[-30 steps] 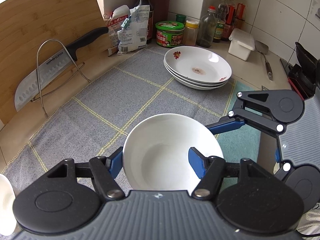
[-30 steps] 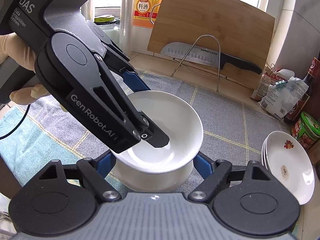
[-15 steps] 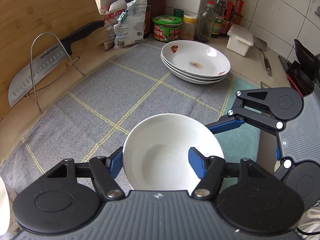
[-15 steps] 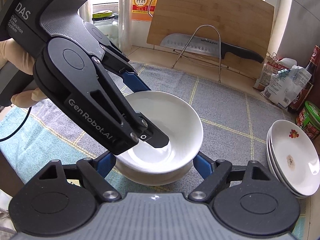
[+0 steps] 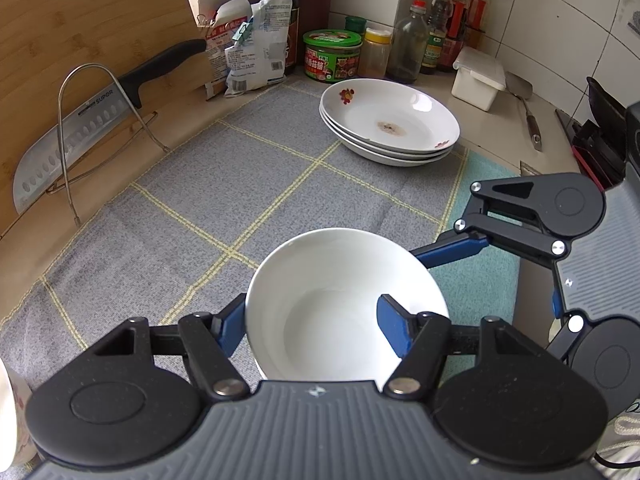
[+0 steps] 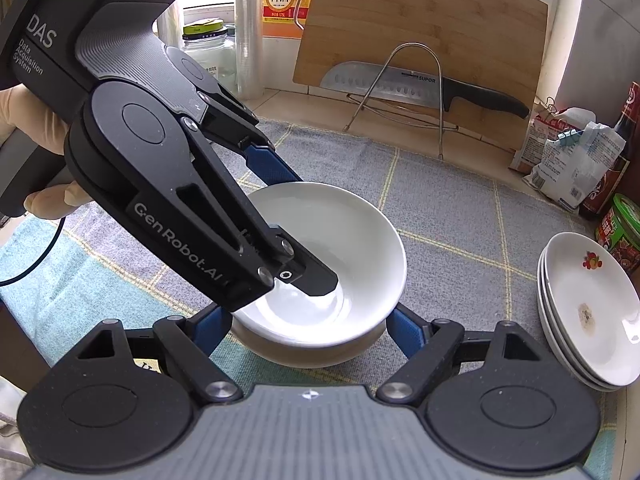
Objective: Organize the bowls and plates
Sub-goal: 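Lower the held bowl into the other bowl with the left gripper, then open the left gripper and withdraw it from the bowl stack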
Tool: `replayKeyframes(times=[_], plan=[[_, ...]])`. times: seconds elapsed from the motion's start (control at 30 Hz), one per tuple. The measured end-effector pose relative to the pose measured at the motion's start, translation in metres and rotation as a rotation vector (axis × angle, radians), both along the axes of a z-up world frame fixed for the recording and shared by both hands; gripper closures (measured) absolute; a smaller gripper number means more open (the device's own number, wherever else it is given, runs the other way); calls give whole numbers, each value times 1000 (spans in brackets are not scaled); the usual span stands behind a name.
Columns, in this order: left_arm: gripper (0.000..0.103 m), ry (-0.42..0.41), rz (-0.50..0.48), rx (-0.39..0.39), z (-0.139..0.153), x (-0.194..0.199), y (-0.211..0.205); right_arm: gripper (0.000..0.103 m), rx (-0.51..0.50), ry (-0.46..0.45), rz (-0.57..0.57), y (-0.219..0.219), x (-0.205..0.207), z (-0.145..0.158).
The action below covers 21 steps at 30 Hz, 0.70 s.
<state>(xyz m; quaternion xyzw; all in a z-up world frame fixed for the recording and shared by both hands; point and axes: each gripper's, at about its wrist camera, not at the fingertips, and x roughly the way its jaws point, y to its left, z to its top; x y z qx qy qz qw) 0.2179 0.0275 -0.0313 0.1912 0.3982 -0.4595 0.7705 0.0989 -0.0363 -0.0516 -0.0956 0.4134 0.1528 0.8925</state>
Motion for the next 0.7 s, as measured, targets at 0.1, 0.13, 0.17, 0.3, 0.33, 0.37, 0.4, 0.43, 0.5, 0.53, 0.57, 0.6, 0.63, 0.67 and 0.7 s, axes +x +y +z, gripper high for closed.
replayKeyframes(times=[0.1, 0.13, 0.17, 0.3, 0.33, 0.37, 0.4, 0.43, 0.5, 0.53, 0.57, 0.6, 0.63, 0.67, 0.7], plan=[[36, 0, 0, 0, 0, 0, 0, 16, 0, 0, 0, 0, 0, 0], [36, 0, 0, 0, 0, 0, 0, 16, 1, 0, 0, 0, 0, 0], [36, 0, 0, 0, 0, 0, 0, 16, 2, 0, -1, 0, 0, 0], [36, 1, 1, 0, 0, 0, 1, 16, 4, -1, 0, 0, 0, 0], [36, 1, 1, 0, 0, 0, 1, 16, 4, 0, 0, 0, 0, 0], [36, 1, 1, 0, 0, 1, 1, 16, 5, 1, 0, 0, 0, 0], [36, 2, 1, 0, 0, 1, 1, 16, 7, 2, 0, 0, 0, -1], [36, 2, 1, -1, 0, 1, 1, 16, 7, 2, 0, 0, 0, -1], [36, -7, 3, -4, 0, 1, 2, 15, 11, 3, 0, 0, 0, -1], [35, -15, 5, -8, 1, 1, 2, 15, 14, 5, 0, 0, 0, -1], [34, -17, 5, -16, 2, 1, 3, 15, 18, 7, 0, 0, 0, -1], [34, -13, 4, -22, 3, 1, 3, 14, 21, 8, 0, 0, 0, -2], [33, -17, 8, -27, 4, 1, 4, 9, 26, -6, 2, 0, -2, 0], [32, -28, 11, -28, 6, 1, 4, 5, 34, -18, 7, 0, -3, 1], [31, -37, 15, -30, 8, 1, 5, 0, 43, -26, 13, 0, -4, 3]])
